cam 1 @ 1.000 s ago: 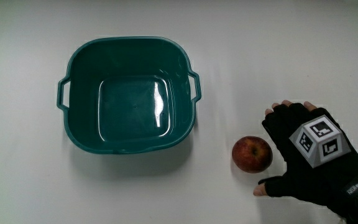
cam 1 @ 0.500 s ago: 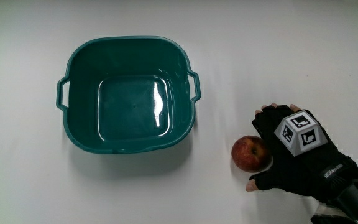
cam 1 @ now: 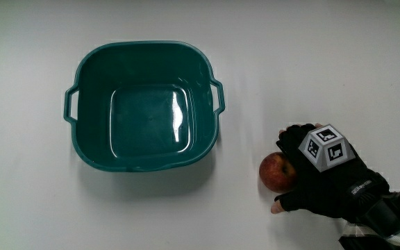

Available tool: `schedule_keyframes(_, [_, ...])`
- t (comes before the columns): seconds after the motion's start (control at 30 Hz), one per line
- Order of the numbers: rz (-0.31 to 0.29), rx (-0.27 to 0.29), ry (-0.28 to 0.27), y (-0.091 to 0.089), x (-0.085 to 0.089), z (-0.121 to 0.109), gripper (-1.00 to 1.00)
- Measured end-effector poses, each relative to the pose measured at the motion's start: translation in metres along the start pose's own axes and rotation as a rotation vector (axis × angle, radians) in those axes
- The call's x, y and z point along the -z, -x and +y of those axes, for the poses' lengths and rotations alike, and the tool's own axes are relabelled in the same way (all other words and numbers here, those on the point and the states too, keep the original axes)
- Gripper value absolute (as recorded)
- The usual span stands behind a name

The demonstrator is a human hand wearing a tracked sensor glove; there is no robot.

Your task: Pick apple from desk

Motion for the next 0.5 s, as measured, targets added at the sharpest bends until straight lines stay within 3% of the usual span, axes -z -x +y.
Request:
schedule_keyframes(0.1, [0.015,-0.015,-0.001,-0.0003,0.0014,0.0019,0.0])
schedule_keyframes(0.5, [0.05,-0.047,-0.05,-0.0016,0.0017,0.0054,0.4])
